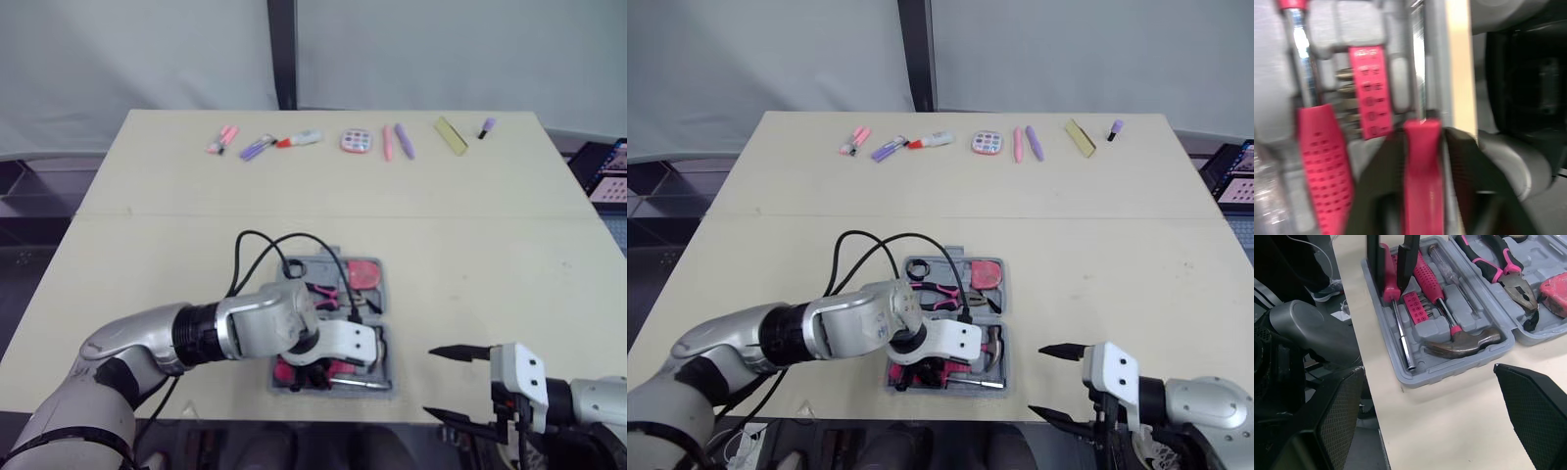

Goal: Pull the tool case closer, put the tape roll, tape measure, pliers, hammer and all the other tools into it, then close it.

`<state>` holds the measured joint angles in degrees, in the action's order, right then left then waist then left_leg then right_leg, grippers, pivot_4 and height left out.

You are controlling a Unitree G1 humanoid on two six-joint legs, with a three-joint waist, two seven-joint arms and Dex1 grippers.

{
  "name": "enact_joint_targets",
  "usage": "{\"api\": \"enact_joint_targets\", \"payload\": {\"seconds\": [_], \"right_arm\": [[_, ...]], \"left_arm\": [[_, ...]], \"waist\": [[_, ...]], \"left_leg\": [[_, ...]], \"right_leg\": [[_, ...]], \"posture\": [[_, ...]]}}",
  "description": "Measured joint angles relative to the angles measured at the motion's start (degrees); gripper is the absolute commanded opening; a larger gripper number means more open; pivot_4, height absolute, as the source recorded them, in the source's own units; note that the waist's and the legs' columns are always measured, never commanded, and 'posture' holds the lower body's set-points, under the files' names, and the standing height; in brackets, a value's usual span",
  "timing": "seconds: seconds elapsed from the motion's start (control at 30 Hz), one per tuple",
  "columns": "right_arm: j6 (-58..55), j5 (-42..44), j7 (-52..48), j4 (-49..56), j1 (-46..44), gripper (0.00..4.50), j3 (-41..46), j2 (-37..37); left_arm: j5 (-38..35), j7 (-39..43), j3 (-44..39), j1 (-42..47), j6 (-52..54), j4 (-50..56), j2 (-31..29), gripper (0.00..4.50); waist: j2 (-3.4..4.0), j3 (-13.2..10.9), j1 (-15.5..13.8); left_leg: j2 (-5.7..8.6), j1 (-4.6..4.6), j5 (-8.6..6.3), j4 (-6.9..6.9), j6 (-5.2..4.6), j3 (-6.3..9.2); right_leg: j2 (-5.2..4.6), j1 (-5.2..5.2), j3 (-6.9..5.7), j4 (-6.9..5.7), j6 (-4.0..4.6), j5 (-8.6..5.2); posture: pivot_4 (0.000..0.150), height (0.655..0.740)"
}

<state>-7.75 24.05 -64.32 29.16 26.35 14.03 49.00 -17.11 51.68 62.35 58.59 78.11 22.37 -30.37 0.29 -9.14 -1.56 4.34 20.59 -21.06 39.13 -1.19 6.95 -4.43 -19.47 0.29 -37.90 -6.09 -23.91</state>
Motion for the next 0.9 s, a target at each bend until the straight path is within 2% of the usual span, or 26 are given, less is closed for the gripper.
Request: {"api": "enact_joint_targets", "payload": {"seconds": [0.13,0.3,0.37,0.43,0.5,0.57,0.7,0.77,0.9], "right_arm": [[0.01,0.01,0.00,0.00,0.00,4.50,0.00,0.00],[0.02,0.02,-0.01,0.00,-0.11,4.50,0.00,0.00],[0.05,0.05,-0.01,0.00,-0.24,4.50,0.03,-0.05],[0.08,0.11,-0.02,-0.01,-0.25,4.50,0.16,-0.15],[0.11,0.13,-0.02,-0.01,-0.26,4.50,0.24,-0.21],[0.11,0.13,-0.03,-0.01,-0.16,4.50,0.28,-0.22],[0.10,0.20,-0.03,0.03,-0.66,4.50,0.30,-0.30],[0.07,0.37,-0.02,0.04,-0.92,4.50,0.43,-0.33],[-0.01,0.66,0.03,0.07,-1.11,4.50,0.59,-0.47]], "left_arm": [[-2.11,0.25,-1.39,0.08,2.18,0.38,0.23,4.45],[-2.90,-0.99,-2.73,0.28,2.81,0.69,-0.41,4.45],[-3.70,-1.43,-6.90,-1.57,2.98,1.02,-1.82,4.45],[-5.13,-1.94,-13.55,-5.44,2.51,1.59,-2.72,3.95],[-5.92,-2.32,-17.76,-9.05,1.11,2.24,-4.36,3.17],[-6.00,-2.61,-19.57,-11.25,-0.35,2.48,-6.64,2.19],[-8.27,-1.89,-29.21,-20.62,-8.26,5.42,-8.26,0.17],[-9.58,-0.28,-34.39,-27.33,-14.41,6.46,-10.49,0.07],[-9.96,1.42,-41.03,-36.08,-26.46,6.37,-10.66,0.07]], "waist": [[0.00,0.00,0.01],[0.00,0.00,0.03],[0.01,0.01,0.06],[0.03,0.02,0.08],[0.03,0.02,0.13],[0.03,0.02,0.13],[0.04,0.03,0.09],[0.05,0.03,0.13],[0.06,0.04,-0.05]], "left_leg": [[0.00,0.00,0.00,0.01,0.00,0.00],[0.00,0.00,0.00,0.02,0.00,-0.01],[-0.01,0.00,0.00,0.01,0.00,-0.01],[-0.03,-0.02,0.00,0.00,0.00,0.02],[-0.05,-0.03,0.00,0.00,0.00,0.02],[-0.04,-0.03,0.00,0.00,0.00,0.02],[-0.02,-0.04,0.00,-0.01,0.01,0.04],[-0.06,-0.06,-0.01,-0.03,0.02,0.05],[-0.01,-0.07,-0.02,-0.02,0.04,0.07]], "right_leg": [[-0.01,0.00,0.01,0.00,0.00,0.00],[0.00,0.00,0.01,0.00,0.00,0.00],[-0.01,-0.02,0.01,0.00,0.00,0.00],[-0.04,-0.04,0.02,-0.03,0.00,0.00],[-0.04,-0.05,0.02,-0.02,0.00,0.00],[-0.05,-0.04,0.02,-0.01,0.00,0.00],[-0.11,-0.04,0.02,-0.02,0.00,0.00],[-0.11,-0.05,0.01,0.00,0.00,0.00],[-0.17,0.01,0.02,0.08,0.00,0.00]], "posture": [[0.150,0.7400],[0.150,0.7400],[0.150,0.7400],[0.150,0.7400],[0.150,0.7400],[0.150,0.7400],[0.150,0.7400],[0.150,0.7400],[0.150,0.7400]]}}
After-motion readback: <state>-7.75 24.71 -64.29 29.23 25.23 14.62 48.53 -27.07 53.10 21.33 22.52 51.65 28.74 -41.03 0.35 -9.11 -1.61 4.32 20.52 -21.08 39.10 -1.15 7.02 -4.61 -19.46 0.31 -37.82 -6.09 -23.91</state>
